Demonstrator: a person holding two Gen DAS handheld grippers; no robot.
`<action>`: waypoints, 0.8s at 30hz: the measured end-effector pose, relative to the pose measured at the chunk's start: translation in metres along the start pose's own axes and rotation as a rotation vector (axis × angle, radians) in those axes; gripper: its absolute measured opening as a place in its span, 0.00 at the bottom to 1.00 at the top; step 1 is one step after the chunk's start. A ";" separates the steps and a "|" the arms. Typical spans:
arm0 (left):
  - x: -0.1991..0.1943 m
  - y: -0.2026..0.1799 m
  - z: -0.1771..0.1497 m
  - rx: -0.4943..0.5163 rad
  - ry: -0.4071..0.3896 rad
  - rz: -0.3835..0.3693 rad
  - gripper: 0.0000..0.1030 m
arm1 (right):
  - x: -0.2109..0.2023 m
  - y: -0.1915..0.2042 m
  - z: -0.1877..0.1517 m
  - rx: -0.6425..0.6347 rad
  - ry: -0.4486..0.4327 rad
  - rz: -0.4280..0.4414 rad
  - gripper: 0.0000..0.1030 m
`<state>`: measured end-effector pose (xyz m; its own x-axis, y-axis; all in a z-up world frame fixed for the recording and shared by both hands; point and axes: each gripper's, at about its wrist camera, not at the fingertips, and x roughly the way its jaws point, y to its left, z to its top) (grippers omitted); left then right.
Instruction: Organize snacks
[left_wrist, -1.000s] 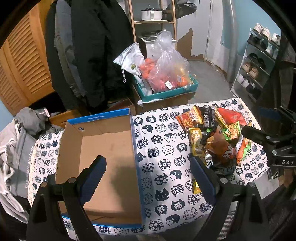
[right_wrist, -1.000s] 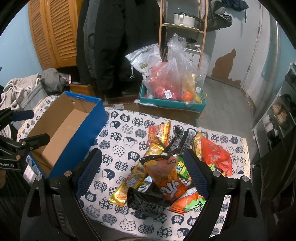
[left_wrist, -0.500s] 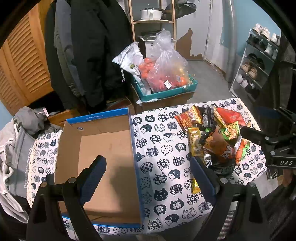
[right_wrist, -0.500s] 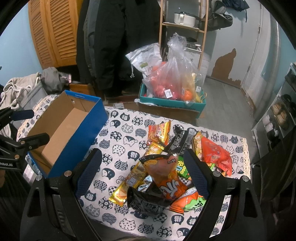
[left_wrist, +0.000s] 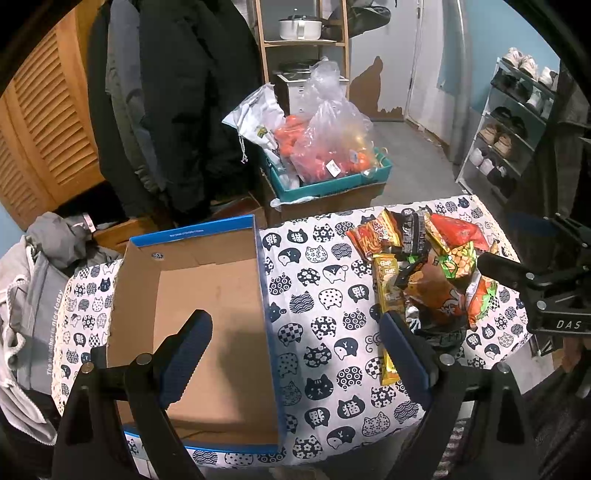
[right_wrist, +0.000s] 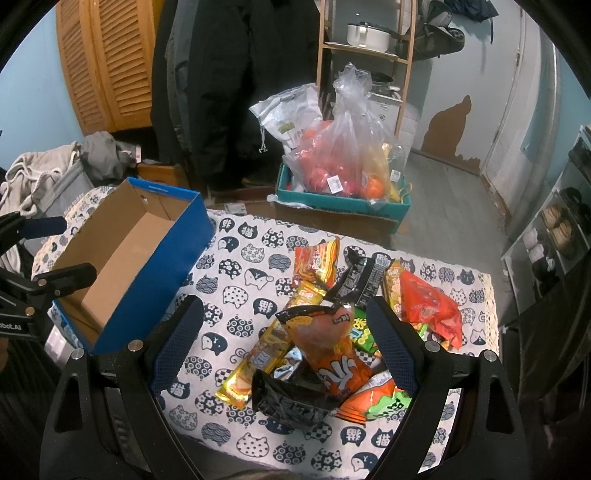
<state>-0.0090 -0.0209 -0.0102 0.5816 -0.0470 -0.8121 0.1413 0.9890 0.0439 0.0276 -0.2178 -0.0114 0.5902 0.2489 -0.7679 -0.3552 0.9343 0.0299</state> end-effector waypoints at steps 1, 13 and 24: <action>0.000 0.000 0.000 0.000 0.000 -0.001 0.91 | 0.000 0.000 0.000 0.000 0.000 0.000 0.85; 0.001 0.000 0.000 0.001 0.000 0.005 0.91 | 0.001 -0.002 -0.004 -0.002 0.005 -0.007 0.85; 0.032 0.007 0.009 -0.030 0.063 -0.019 0.91 | 0.002 -0.032 -0.014 0.033 0.038 -0.081 0.85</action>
<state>0.0178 -0.0169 -0.0307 0.5274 -0.0579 -0.8477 0.1274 0.9918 0.0115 0.0301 -0.2507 -0.0229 0.5881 0.1630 -0.7922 -0.2829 0.9591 -0.0127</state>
